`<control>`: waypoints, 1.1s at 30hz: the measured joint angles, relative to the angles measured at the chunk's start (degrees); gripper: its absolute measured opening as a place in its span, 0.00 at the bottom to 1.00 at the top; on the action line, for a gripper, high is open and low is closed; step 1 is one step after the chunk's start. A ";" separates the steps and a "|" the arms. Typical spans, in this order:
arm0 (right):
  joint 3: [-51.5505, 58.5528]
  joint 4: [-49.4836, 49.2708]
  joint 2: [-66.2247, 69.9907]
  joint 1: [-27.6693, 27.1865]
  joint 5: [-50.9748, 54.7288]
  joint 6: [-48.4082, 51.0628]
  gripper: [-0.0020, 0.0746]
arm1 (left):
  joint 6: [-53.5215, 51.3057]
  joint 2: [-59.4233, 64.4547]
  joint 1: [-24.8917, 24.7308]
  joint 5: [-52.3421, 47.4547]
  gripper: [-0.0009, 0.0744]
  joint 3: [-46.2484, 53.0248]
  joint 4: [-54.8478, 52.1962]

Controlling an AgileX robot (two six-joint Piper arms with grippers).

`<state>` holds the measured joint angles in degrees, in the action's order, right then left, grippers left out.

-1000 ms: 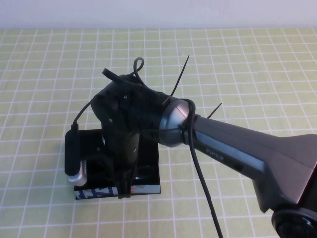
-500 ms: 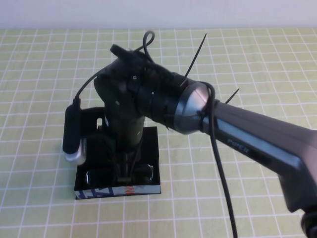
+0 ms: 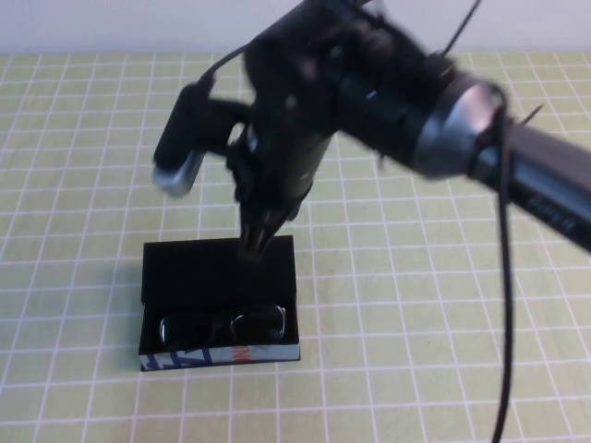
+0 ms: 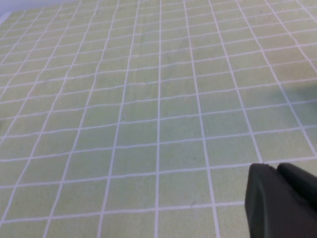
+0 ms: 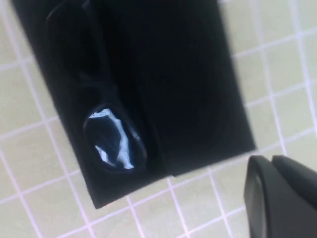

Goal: Return glasses to glasses case
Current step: Place the glasses in the glasses case, then close the glasses case

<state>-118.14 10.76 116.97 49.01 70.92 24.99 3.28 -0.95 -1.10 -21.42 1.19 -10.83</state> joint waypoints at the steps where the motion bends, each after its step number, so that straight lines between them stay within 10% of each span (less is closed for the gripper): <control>1: 0.00 -1.24 -0.81 -1.04 0.00 -0.72 0.01 | 0.00 0.00 0.00 0.00 0.01 0.00 0.00; 10: -0.08 -11.51 -5.18 -10.71 0.48 -4.07 0.01 | -0.58 0.00 0.00 2.00 0.01 0.12 -0.27; 22: 12.07 -23.07 -5.30 -20.66 0.48 -7.50 0.01 | 12.29 0.00 0.00 29.29 0.01 0.25 13.88; 33: 17.39 -28.84 -5.30 -24.95 -1.65 -5.07 0.01 | 11.48 0.00 0.00 26.85 0.01 0.25 13.88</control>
<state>-100.75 -18.08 111.66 24.06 69.27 19.92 14.76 -0.95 -1.10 5.43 1.44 3.06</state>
